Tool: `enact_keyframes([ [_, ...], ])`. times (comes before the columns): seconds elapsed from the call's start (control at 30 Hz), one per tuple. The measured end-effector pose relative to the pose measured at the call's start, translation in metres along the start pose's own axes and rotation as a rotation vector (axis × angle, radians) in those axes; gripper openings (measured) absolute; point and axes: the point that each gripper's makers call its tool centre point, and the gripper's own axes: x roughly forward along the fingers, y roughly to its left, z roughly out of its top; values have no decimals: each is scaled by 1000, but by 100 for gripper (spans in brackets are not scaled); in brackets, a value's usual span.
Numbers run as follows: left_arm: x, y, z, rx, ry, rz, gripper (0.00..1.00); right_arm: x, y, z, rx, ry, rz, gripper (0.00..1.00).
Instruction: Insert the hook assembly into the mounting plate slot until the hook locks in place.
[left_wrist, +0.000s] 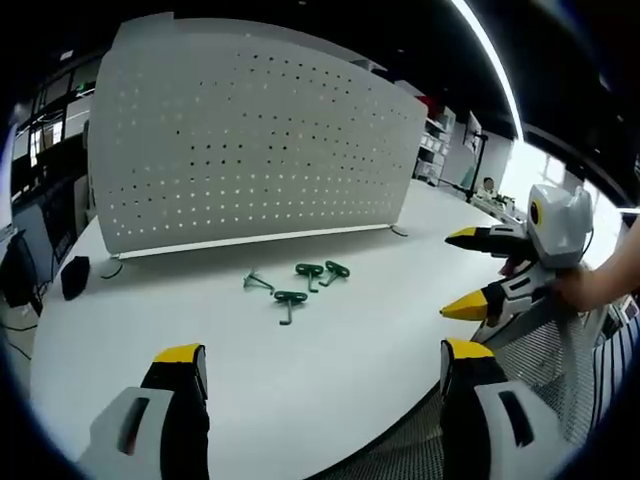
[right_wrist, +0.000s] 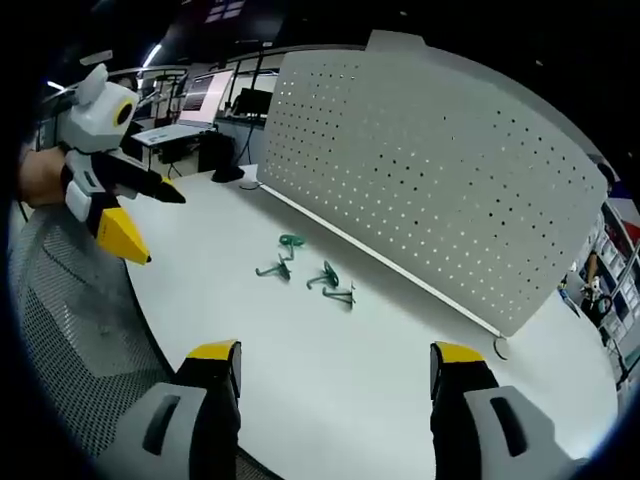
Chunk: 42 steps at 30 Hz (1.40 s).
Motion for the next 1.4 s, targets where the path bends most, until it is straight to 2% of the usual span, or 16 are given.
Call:
enact_keyframes([
  [1.4, 0, 1, 2, 12, -4, 13, 98, -1, -2, 1, 4, -6, -2, 74],
])
